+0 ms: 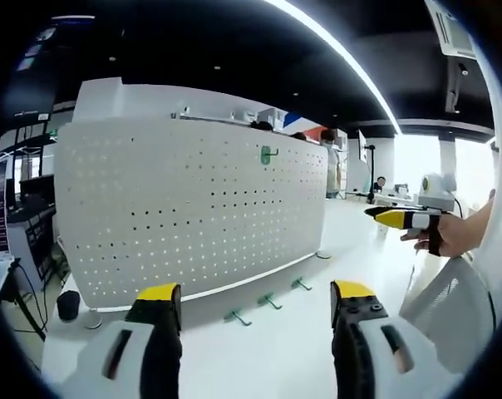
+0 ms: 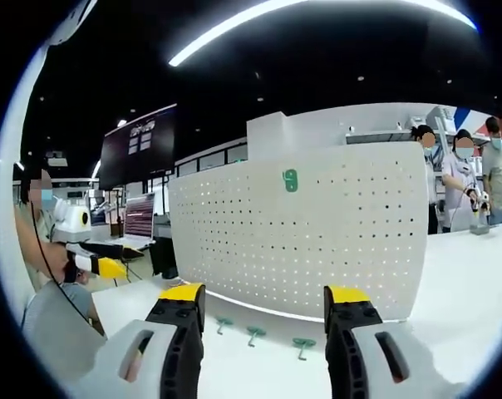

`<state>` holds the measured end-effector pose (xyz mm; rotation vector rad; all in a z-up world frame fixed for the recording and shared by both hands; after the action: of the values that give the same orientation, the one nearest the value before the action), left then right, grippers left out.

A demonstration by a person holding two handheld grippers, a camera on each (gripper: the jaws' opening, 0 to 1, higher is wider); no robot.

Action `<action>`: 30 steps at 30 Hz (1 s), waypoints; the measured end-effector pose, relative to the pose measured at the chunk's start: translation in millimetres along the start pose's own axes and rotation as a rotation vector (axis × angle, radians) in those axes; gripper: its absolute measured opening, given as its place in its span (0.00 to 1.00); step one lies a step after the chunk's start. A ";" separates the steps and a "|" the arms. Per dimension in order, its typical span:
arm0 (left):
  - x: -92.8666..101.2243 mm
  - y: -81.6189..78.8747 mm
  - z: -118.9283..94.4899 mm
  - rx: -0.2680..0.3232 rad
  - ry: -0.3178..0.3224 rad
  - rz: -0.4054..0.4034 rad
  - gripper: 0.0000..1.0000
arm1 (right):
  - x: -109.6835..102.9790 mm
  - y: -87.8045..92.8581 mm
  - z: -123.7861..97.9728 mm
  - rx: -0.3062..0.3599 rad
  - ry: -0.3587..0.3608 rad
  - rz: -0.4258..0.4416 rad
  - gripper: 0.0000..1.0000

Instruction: Insert the hook assembly into the mounting plate slot until the hook locks in place.

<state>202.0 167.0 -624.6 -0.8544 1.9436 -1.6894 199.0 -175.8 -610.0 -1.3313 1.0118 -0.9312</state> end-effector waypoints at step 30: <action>-14.1 9.1 6.4 -0.241 0.119 0.092 0.76 | 1.3 1.4 -1.3 -0.005 0.012 -0.009 0.53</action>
<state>214.9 172.8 -635.8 -0.7485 2.2648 -1.5055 198.1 -177.3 -611.4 -1.3364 1.0184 -0.9446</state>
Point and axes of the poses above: the point that each gripper's makers call its tool centre point, and the gripper's own axes: z roughly forward along the fingers, x roughly to its right, y roughly out of its underside, the point moved 9 cm from there along -z, roughly backward along the fingers, and after that the axes turned 11 degrees about y, right-handed, at the moved point
